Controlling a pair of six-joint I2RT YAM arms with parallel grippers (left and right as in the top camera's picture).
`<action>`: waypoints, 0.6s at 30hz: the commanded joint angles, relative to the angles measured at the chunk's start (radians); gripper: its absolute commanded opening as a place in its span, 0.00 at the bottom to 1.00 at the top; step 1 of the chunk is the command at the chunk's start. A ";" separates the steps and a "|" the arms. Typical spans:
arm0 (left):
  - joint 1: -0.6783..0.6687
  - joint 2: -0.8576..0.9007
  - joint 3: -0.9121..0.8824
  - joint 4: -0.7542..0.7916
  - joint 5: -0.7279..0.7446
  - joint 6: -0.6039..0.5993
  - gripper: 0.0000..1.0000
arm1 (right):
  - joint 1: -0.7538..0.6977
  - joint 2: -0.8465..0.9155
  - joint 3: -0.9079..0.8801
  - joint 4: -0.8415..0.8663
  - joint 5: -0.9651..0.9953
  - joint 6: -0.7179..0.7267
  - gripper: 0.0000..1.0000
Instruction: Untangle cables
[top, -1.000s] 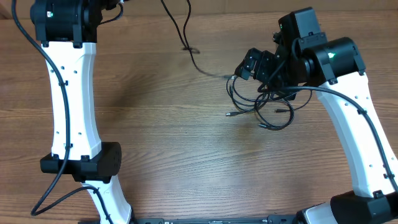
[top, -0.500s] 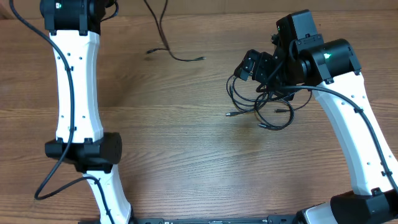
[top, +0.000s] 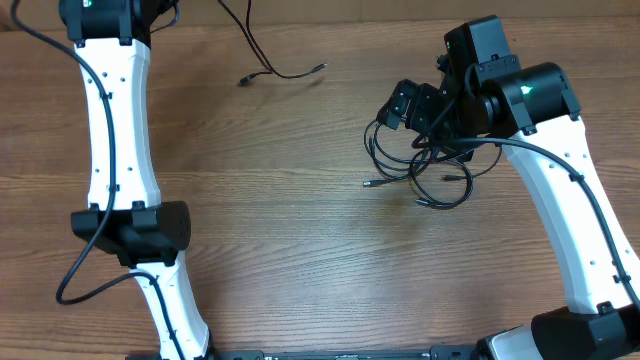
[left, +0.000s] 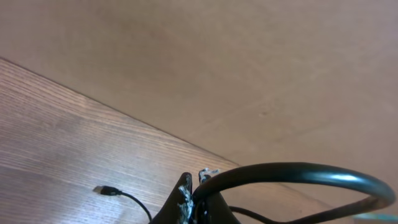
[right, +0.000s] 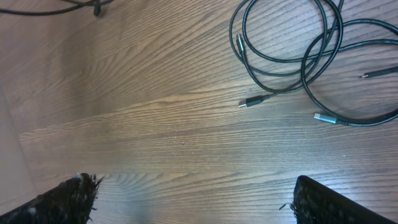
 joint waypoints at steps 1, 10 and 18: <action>0.041 0.059 0.001 0.042 0.006 -0.023 0.04 | -0.002 -0.013 -0.002 0.006 0.011 -0.002 1.00; 0.203 0.183 0.001 0.096 -0.084 0.085 0.04 | -0.002 -0.013 -0.002 0.006 0.011 -0.002 1.00; 0.375 0.310 0.001 0.100 -0.129 0.266 0.04 | -0.002 -0.013 -0.002 0.006 0.010 -0.002 1.00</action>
